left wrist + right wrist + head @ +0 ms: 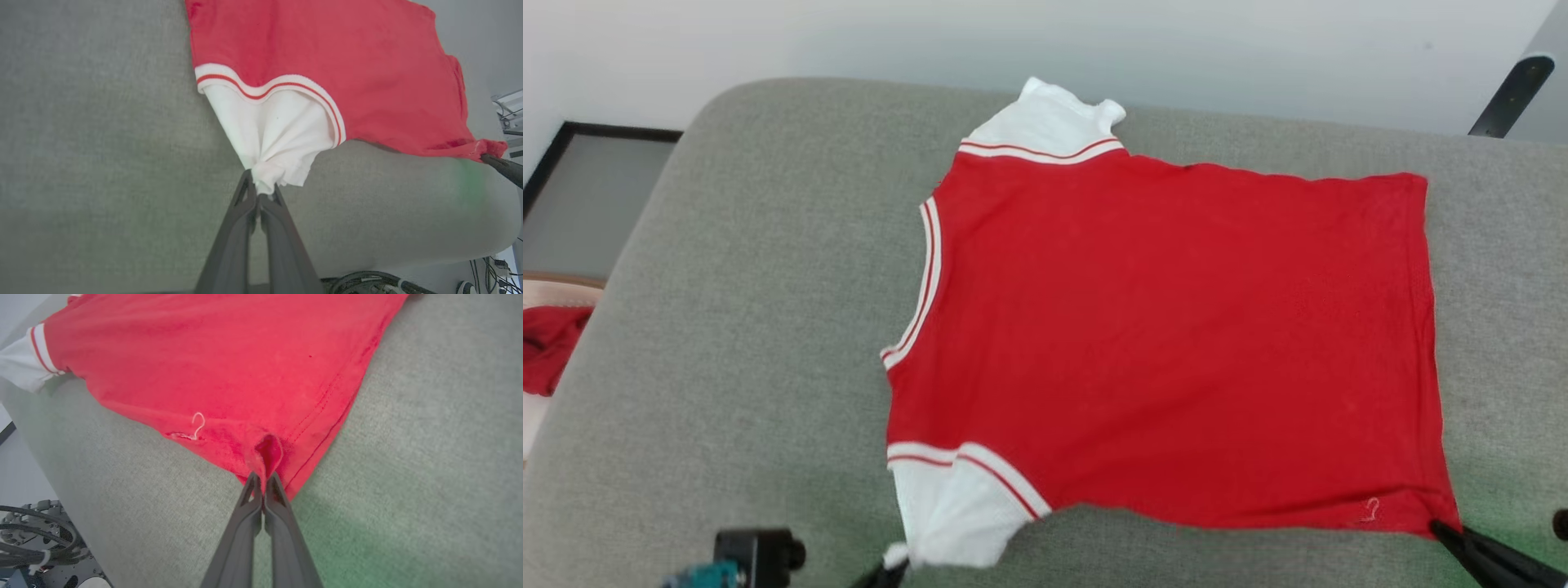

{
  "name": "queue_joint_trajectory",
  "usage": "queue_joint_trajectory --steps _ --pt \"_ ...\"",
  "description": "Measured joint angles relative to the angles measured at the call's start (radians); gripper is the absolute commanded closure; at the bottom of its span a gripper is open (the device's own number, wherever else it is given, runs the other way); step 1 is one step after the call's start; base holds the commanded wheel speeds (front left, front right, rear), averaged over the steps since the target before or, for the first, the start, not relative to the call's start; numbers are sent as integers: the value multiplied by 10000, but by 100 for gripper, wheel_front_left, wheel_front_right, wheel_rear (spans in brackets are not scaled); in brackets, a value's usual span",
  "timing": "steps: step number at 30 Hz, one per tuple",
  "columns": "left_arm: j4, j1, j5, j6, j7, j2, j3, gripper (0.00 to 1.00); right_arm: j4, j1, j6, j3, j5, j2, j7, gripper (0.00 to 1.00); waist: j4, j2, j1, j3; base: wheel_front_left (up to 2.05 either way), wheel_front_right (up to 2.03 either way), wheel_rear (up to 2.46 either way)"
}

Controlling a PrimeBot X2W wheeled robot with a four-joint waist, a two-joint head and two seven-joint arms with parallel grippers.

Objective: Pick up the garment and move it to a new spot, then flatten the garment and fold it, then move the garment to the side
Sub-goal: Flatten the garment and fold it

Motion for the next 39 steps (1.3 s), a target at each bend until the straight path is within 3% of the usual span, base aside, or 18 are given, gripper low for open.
queue_joint_trajectory --steps 8,14,17,23,31,39 --pt "-788 394 90 715 -50 575 23 100 -570 919 0 -1252 -303 418 178 100 -95 0 0 304 0 0 0" --pt "-1365 -959 874 1101 813 1783 416 100 -1254 552 0 -2245 -359 585 1011 100 -225 0 0 513 0 0 0" --pt "-1467 -2007 1304 1026 1553 2138 635 100 -1494 56 0 -2602 -410 671 1563 100 -288 0 1 666 0 0 0" --pt "-654 -4381 2232 178 3143 1973 849 100 -1546 -1208 0 -2968 -857 995 2696 100 -389 0 0 1089 0 0 0" --pt "1791 -7035 2945 -1386 4932 134 435 100 -991 -2777 0 -2941 -1302 1615 3668 100 -529 0 1 1793 0 0 0" --pt "4165 -8071 2811 -2579 6151 -1116 -98 100 -336 -4026 0 -2385 -1415 2094 4293 100 -761 0 0 2458 0 0 0"
